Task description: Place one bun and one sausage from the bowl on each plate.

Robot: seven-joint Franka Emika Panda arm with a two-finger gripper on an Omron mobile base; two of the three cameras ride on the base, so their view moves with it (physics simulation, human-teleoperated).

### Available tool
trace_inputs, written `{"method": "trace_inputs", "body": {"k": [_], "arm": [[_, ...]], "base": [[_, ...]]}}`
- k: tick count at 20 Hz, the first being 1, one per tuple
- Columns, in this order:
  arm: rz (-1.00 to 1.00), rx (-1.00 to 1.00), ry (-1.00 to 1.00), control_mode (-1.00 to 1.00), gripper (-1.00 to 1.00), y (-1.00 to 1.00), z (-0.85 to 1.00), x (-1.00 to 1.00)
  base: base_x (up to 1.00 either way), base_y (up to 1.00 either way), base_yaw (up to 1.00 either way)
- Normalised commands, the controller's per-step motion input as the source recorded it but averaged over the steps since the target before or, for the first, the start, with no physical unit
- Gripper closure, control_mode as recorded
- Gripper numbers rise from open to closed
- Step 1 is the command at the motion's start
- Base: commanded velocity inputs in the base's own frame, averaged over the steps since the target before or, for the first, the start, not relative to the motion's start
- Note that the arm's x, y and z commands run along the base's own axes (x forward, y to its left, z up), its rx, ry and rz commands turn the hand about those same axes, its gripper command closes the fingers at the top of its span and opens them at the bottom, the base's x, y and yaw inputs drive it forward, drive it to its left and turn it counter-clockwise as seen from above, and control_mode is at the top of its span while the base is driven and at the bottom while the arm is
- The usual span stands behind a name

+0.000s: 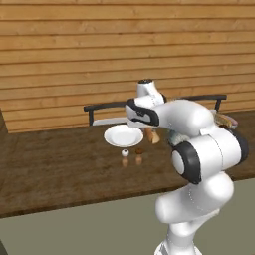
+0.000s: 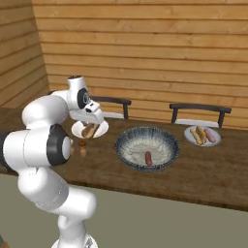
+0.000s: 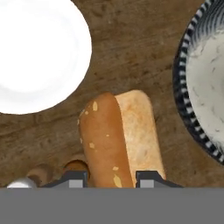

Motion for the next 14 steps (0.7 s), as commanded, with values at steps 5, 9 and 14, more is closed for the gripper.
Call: {"method": "trace_inputs", "body": {"k": [5, 9, 14], "arm": [[0.0, -0.03, 0.0, -1.0, 1.0, 0.91, 0.08, 0.7], [0.0, 0.0, 0.1, -1.0, 1.0, 0.68, 0.06, 0.98], [0.0, 0.03, 0.04, -1.0, 1.0, 0.27, -0.17, 0.97]], "base": [[0.0, 0.0, 0.0], [0.0, 0.0, 0.0], [0.0, 0.0, 0.0]]}}
